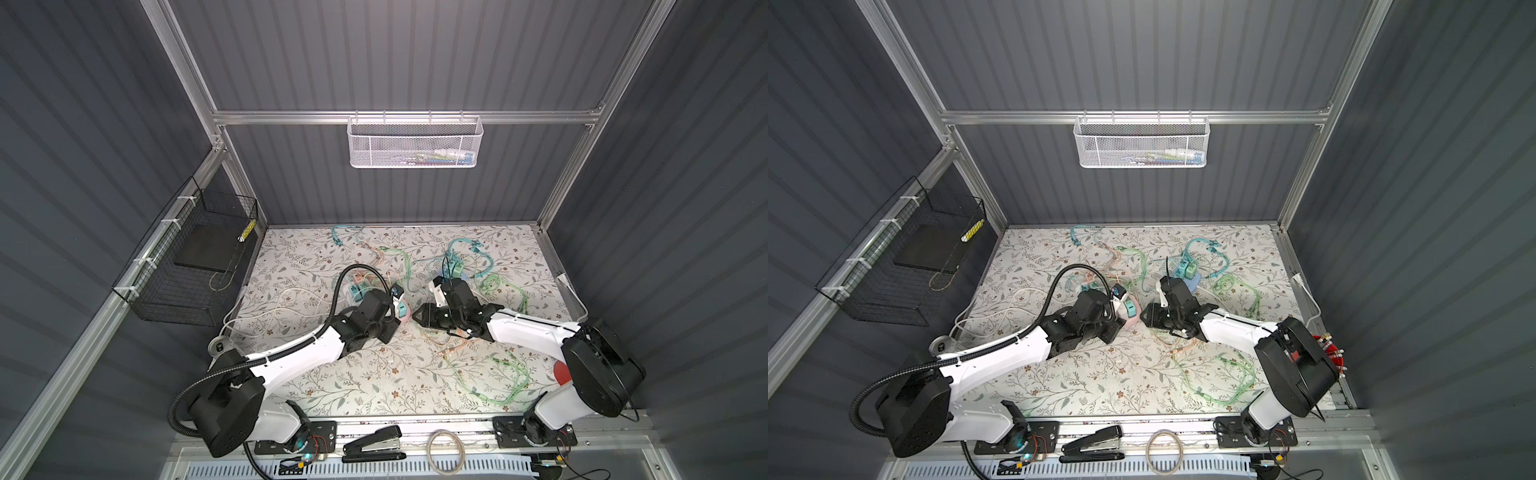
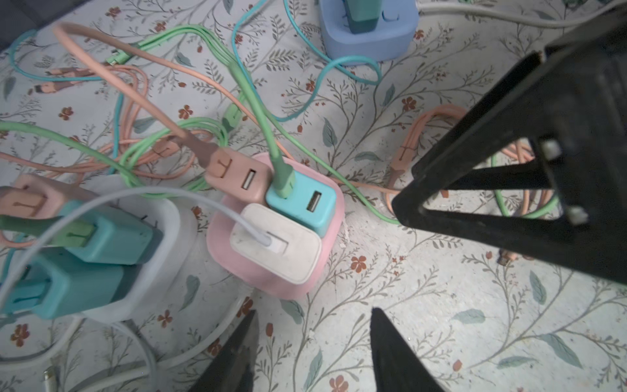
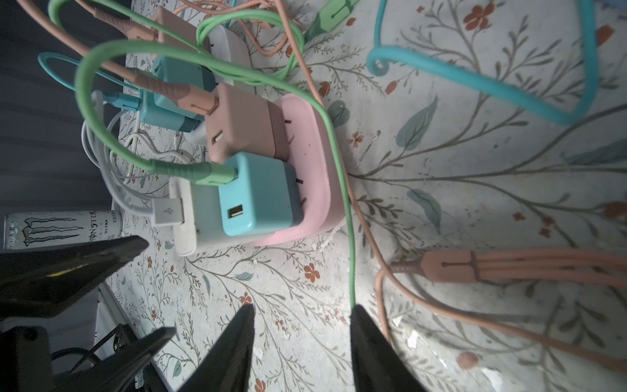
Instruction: Pull the plug off the socket
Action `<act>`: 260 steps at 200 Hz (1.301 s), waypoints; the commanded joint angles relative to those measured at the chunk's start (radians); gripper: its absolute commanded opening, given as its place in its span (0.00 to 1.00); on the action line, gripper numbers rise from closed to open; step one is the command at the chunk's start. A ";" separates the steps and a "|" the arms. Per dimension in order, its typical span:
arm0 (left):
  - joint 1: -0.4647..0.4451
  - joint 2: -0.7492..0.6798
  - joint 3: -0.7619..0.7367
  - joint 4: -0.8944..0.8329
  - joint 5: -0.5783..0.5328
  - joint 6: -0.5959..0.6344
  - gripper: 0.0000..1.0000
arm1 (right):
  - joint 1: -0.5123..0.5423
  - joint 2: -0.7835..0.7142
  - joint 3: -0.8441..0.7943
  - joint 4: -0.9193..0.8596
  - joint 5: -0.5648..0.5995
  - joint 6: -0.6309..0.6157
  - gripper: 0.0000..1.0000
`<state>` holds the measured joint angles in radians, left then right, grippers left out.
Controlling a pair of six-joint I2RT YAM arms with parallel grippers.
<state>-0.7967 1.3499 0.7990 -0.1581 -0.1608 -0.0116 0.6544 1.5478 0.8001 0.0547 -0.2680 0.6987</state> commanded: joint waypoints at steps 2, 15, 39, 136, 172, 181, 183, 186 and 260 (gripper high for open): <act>0.029 -0.009 -0.050 0.000 0.006 0.084 0.68 | 0.006 0.024 0.041 0.011 -0.013 0.012 0.48; 0.049 -0.017 -0.074 0.043 0.028 0.127 0.73 | 0.008 0.036 0.056 0.006 -0.016 0.010 0.49; 0.130 -0.010 -0.069 0.065 0.120 0.176 0.75 | 0.008 0.055 0.086 -0.014 -0.019 -0.003 0.50; 0.172 0.116 -0.016 0.157 0.247 0.304 0.76 | -0.002 0.146 0.188 -0.047 -0.058 -0.015 0.48; 0.172 0.172 0.015 0.178 0.260 0.322 0.75 | -0.010 0.171 0.217 -0.074 -0.059 -0.028 0.46; 0.172 0.186 0.023 0.186 0.264 0.324 0.74 | -0.013 0.175 0.217 -0.072 -0.058 -0.025 0.45; 0.172 0.190 0.023 0.187 0.265 0.326 0.74 | -0.013 0.176 0.217 -0.072 -0.058 -0.024 0.45; 0.173 0.194 0.027 0.189 0.266 0.327 0.74 | -0.014 0.176 0.217 -0.071 -0.059 -0.024 0.44; 0.174 0.292 0.097 0.134 0.306 0.371 0.60 | -0.033 0.218 0.251 -0.072 -0.123 -0.027 0.37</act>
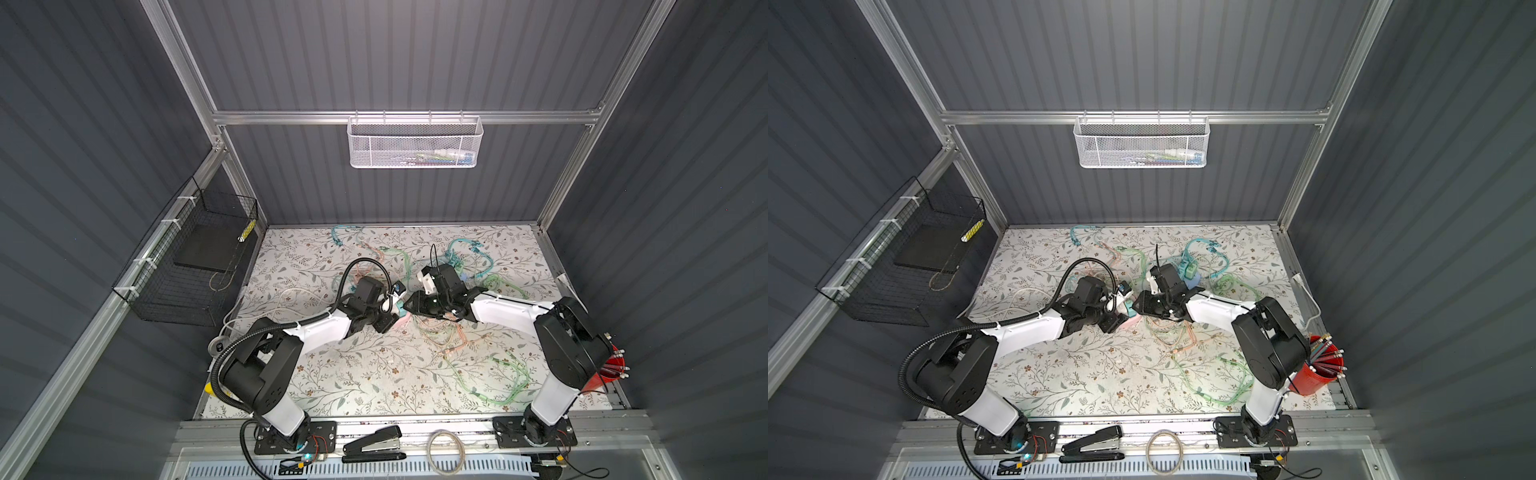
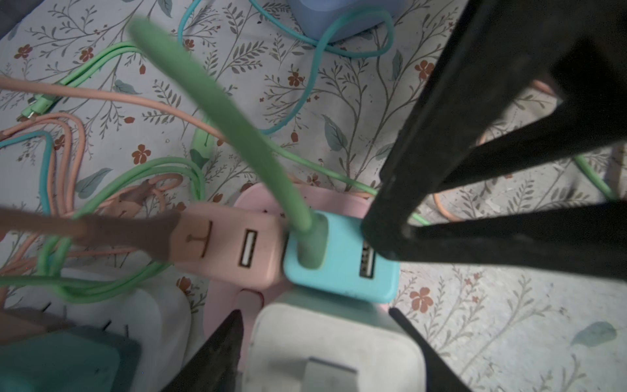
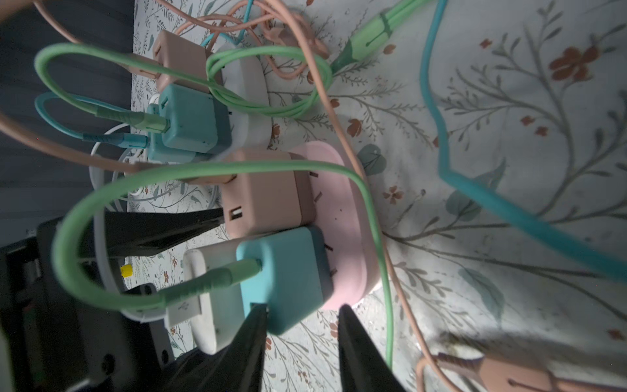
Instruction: Pull the plug off the socket
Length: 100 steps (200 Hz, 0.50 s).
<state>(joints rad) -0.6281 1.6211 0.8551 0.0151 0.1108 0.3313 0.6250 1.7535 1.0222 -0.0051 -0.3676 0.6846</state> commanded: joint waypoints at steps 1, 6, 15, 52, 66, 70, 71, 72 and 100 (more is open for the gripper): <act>0.004 0.021 0.041 -0.039 0.035 0.027 0.60 | -0.005 0.012 0.029 -0.013 -0.023 -0.013 0.36; 0.005 0.021 0.039 -0.037 0.038 0.023 0.59 | -0.005 0.015 0.029 -0.013 -0.023 -0.013 0.36; 0.004 0.018 0.031 -0.032 0.045 0.016 0.56 | -0.006 0.017 0.029 -0.011 -0.025 -0.016 0.36; 0.001 0.003 0.027 -0.044 0.067 -0.014 0.46 | -0.008 0.016 0.029 -0.009 -0.038 -0.019 0.36; -0.006 -0.005 0.025 -0.054 0.068 -0.023 0.42 | -0.008 0.014 0.024 -0.004 -0.042 -0.017 0.36; -0.009 -0.008 0.024 -0.057 0.069 -0.025 0.42 | -0.007 0.011 0.023 -0.004 -0.043 -0.017 0.36; -0.010 -0.009 0.024 -0.057 0.068 -0.026 0.42 | -0.008 0.011 0.022 -0.004 -0.043 -0.017 0.36; -0.011 -0.010 0.024 -0.058 0.067 -0.028 0.41 | -0.008 0.011 0.021 -0.004 -0.044 -0.017 0.36; -0.027 -0.017 0.017 -0.070 0.065 -0.062 0.37 | -0.007 0.001 0.010 0.001 -0.042 -0.017 0.35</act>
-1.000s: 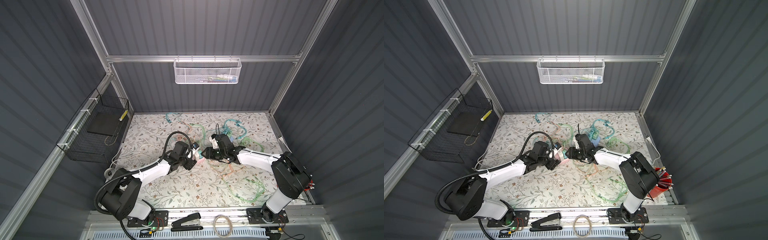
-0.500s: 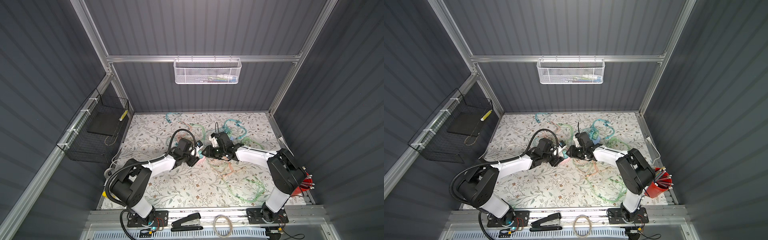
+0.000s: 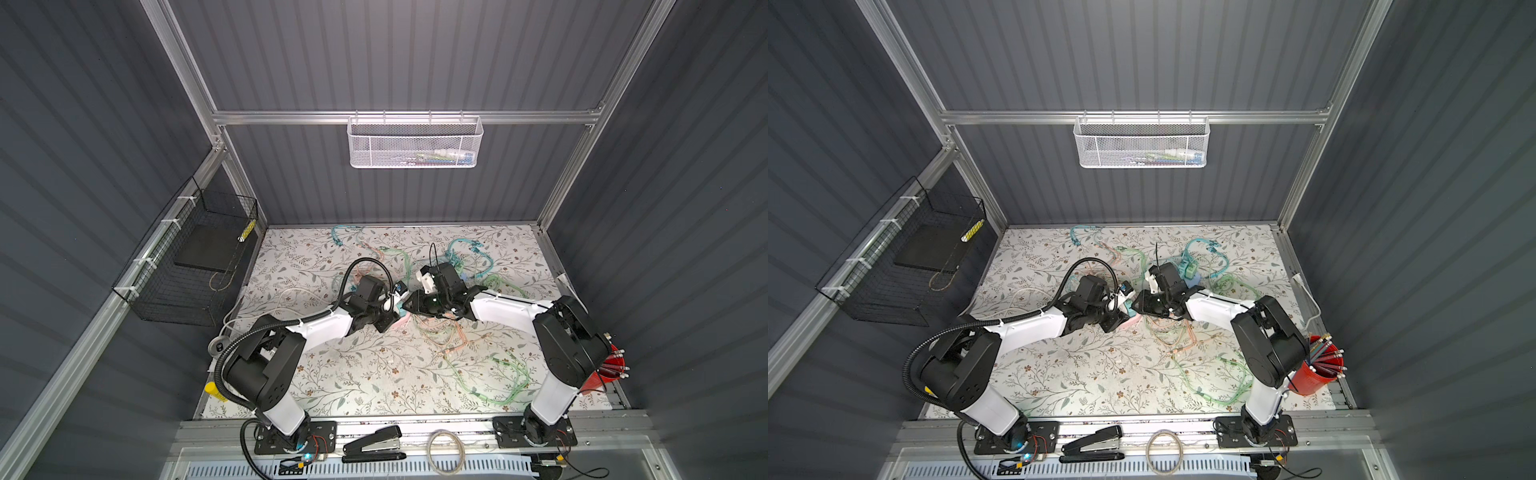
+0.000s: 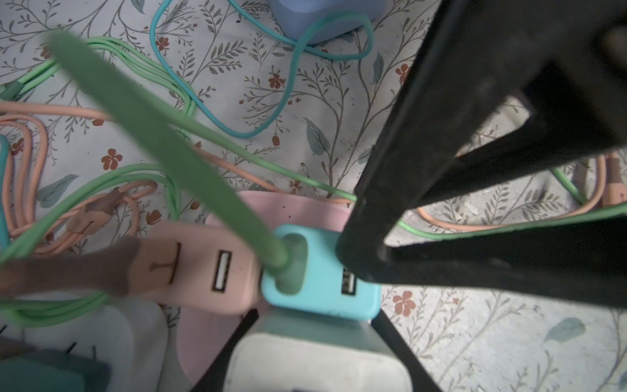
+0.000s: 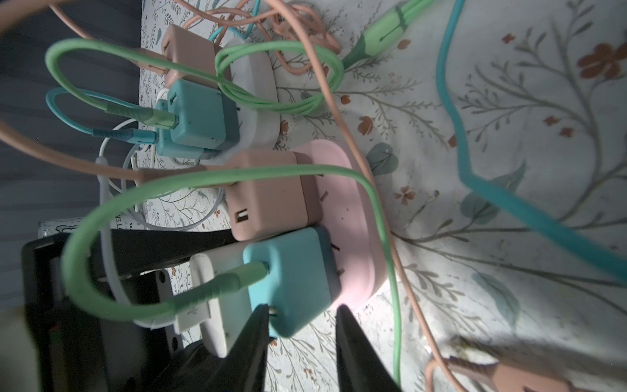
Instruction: Pull the plug off the socket
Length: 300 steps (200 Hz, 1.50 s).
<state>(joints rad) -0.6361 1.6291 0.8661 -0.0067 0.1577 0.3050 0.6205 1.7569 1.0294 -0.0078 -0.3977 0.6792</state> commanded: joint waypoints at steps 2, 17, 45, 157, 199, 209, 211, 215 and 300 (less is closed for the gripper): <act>-0.020 -0.024 0.004 -0.050 0.020 -0.039 0.37 | -0.003 -0.002 0.002 0.004 -0.012 -0.012 0.35; -0.025 -0.021 -0.002 -0.052 0.039 -0.065 0.37 | -0.002 -0.005 -0.002 0.005 -0.015 -0.013 0.35; -0.053 -0.029 -0.017 -0.044 0.040 -0.094 0.37 | 0.003 -0.012 -0.014 0.011 -0.023 -0.015 0.35; -0.059 -0.059 -0.044 -0.037 -0.008 -0.136 0.55 | 0.009 -0.026 -0.085 0.032 -0.006 -0.018 0.28; -0.059 -0.061 -0.040 -0.055 -0.024 -0.129 0.57 | 0.009 -0.028 -0.110 0.032 0.005 -0.024 0.27; -0.059 -0.065 -0.042 -0.052 -0.030 -0.131 0.57 | 0.009 -0.029 -0.118 0.032 0.008 -0.024 0.27; -0.059 -0.066 -0.042 -0.051 -0.030 -0.130 0.57 | 0.009 -0.030 -0.119 0.032 0.008 -0.025 0.27; -0.059 -0.067 -0.044 -0.049 -0.030 -0.129 0.57 | 0.009 -0.031 -0.121 0.031 0.008 -0.026 0.27; -0.059 -0.021 -0.012 -0.060 -0.025 -0.094 0.50 | 0.009 -0.039 -0.130 0.028 0.023 -0.027 0.27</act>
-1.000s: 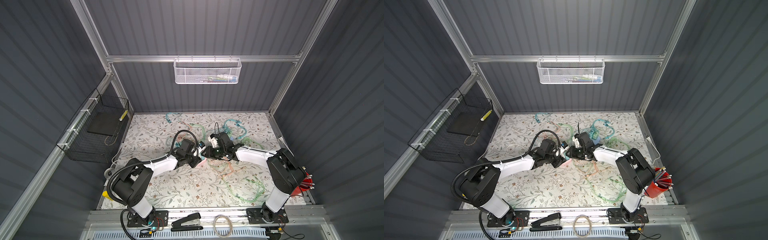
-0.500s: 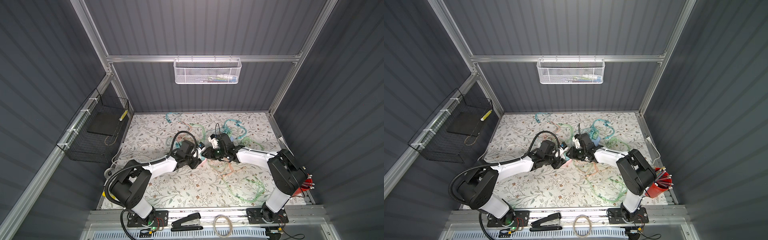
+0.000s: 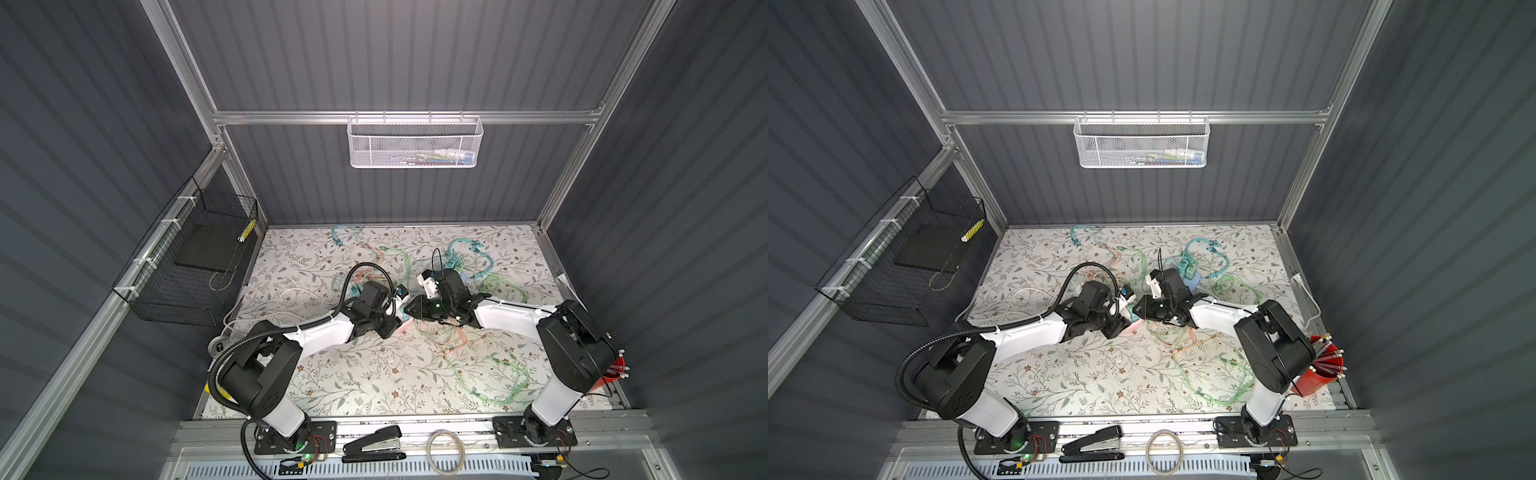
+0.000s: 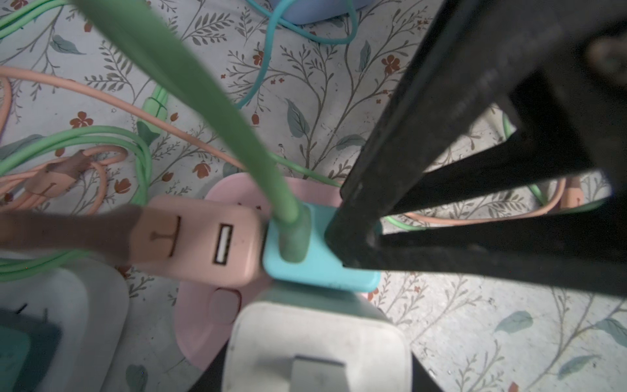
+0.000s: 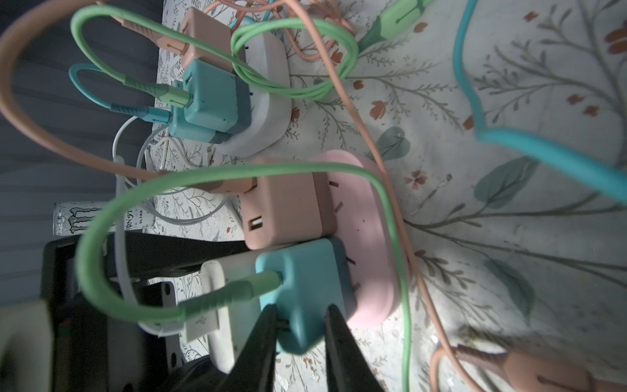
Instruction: Pull the plug off the socket
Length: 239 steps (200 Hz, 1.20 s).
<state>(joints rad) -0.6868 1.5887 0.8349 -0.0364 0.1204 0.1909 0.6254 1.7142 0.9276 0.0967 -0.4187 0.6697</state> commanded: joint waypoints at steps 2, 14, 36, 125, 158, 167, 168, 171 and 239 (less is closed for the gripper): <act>-0.008 0.020 0.018 -0.030 0.013 0.020 0.50 | 0.004 0.004 -0.029 -0.077 0.043 -0.018 0.27; -0.008 0.021 0.018 -0.023 0.017 0.021 0.48 | 0.004 0.004 -0.029 -0.079 0.044 -0.018 0.27; -0.008 0.027 0.018 -0.022 0.030 0.017 0.45 | 0.005 0.005 -0.030 -0.078 0.043 -0.018 0.27; -0.008 -0.002 0.032 0.013 0.097 -0.073 0.21 | 0.041 0.030 -0.045 -0.083 0.055 -0.023 0.24; -0.008 -0.015 0.041 0.023 0.116 -0.099 0.17 | 0.055 0.031 -0.064 -0.082 0.064 -0.021 0.23; -0.008 -0.016 0.041 0.031 0.125 -0.109 0.17 | 0.059 0.029 -0.071 -0.081 0.067 -0.021 0.23; -0.008 -0.015 0.041 0.031 0.126 -0.110 0.17 | 0.059 0.030 -0.071 -0.081 0.068 -0.021 0.23; -0.008 -0.017 0.041 0.035 0.130 -0.116 0.16 | 0.060 0.030 -0.074 -0.079 0.069 -0.021 0.22; -0.006 -0.022 0.045 0.084 0.188 -0.157 0.13 | 0.089 0.030 -0.106 -0.064 0.072 -0.018 0.21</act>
<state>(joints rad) -0.6765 1.5913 0.8368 -0.0299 0.1551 0.0967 0.6640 1.6909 0.8806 0.1711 -0.3302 0.6540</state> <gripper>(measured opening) 0.494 0.218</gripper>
